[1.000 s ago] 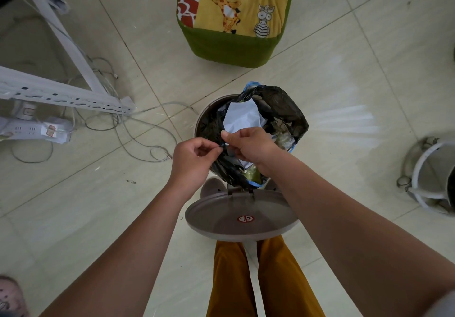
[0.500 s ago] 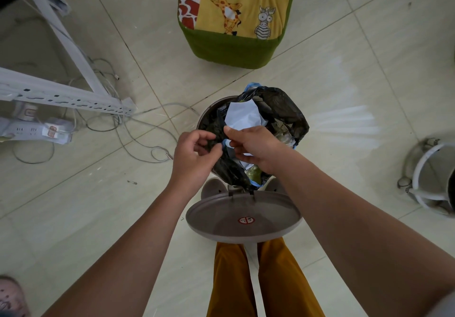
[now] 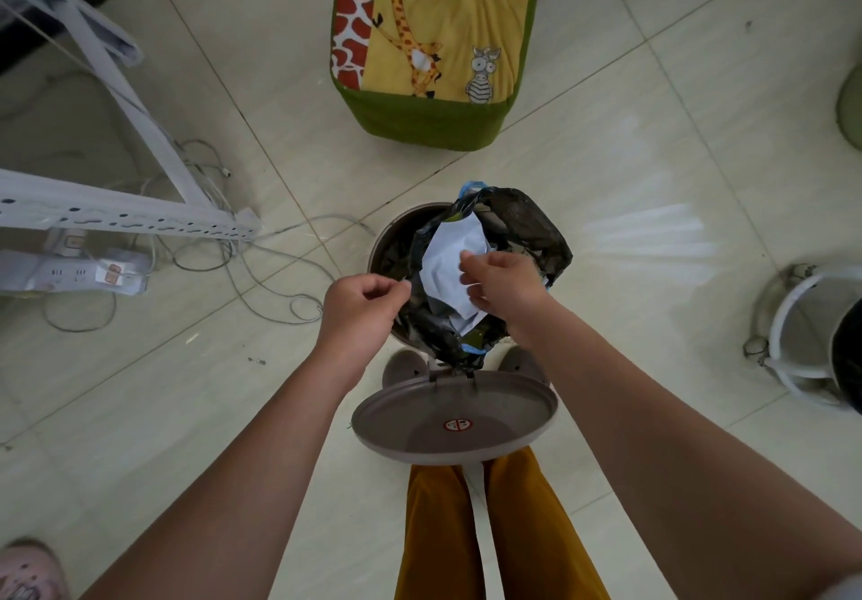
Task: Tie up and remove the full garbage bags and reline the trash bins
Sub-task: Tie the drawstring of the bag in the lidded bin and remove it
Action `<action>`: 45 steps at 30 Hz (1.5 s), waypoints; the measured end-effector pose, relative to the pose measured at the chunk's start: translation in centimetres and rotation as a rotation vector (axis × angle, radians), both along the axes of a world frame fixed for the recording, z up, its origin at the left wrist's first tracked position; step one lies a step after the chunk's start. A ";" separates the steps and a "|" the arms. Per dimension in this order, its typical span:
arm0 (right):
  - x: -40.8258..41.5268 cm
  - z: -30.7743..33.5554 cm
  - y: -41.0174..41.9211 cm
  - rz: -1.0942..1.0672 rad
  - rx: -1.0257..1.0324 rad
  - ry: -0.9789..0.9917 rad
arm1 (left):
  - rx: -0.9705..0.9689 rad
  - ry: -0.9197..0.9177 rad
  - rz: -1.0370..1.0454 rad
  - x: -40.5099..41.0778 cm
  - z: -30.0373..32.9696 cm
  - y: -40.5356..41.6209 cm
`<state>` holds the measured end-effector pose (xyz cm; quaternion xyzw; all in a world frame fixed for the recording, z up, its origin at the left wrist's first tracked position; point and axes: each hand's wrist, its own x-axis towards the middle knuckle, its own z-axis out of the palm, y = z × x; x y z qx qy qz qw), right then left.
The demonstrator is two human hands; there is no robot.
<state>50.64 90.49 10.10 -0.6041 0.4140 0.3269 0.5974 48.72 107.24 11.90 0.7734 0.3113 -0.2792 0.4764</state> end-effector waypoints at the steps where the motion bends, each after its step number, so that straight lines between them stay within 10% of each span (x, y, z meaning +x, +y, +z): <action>1: -0.3 -0.1 -1.0 -0.038 -0.073 -0.003 | 0.001 0.025 0.003 0.0 0.1 0.1; 9: -3.7 -3.1 -8.0 -0.132 -0.607 0.080 | -0.010 0.057 0.075 1.2 -0.6 -1.4; 19: -4.8 -3.5 -7.8 -0.037 -0.195 0.210 | 0.003 0.141 0.057 2.1 -0.8 -4.0; 29: -2.9 -1.2 -7.6 0.382 -0.262 0.060 | 0.121 0.224 0.113 3.4 0.8 -3.6; 36: -2.9 -0.4 -6.9 0.474 -0.271 0.095 | -0.176 0.636 0.434 4.1 2.2 -3.2; 45: -1.9 4.9 -4.6 0.218 -0.120 -0.400 | -0.187 0.050 0.132 2.8 4.8 -3.8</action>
